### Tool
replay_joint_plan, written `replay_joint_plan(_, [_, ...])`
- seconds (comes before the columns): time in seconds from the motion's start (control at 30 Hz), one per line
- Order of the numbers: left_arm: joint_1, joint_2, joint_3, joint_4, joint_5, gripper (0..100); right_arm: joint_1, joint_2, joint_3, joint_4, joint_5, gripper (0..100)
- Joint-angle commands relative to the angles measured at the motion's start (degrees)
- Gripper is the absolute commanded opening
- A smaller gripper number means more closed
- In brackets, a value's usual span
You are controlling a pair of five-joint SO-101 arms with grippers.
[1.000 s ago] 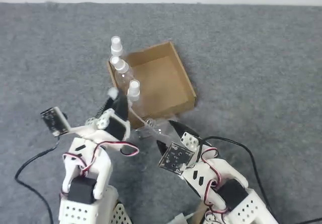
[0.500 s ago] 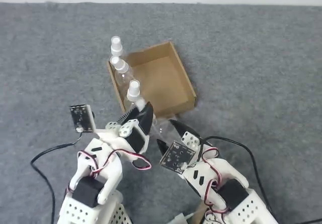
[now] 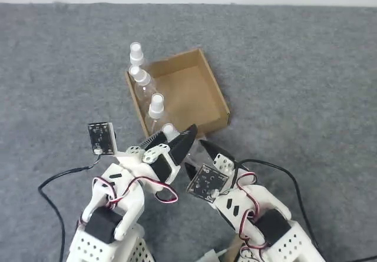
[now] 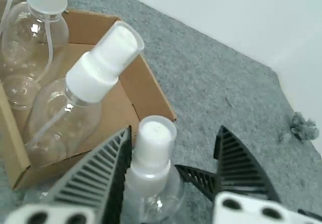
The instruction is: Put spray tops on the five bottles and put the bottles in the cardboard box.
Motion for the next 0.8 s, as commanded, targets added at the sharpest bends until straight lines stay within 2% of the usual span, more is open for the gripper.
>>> replay_joint_plan(0.0, [0.79,-1.05,-0.66,0.09,-0.18,25,2.77,-1.36,-1.41,-1.8,-0.62,4.4])
replay_joint_plan(0.37, [0.62,-1.05,-3.47,0.0,-0.26,25,3.03,-1.36,-1.32,-1.98,-0.7,4.4])
replay_joint_plan(0.53, [-4.48,-1.05,-4.97,0.0,-0.18,25,3.03,-1.36,-1.41,-1.98,-0.7,4.4])
replay_joint_plan(0.77, [-5.19,-1.14,-5.32,0.0,-0.18,25,3.12,-1.36,-1.41,-1.98,-0.7,4.4])
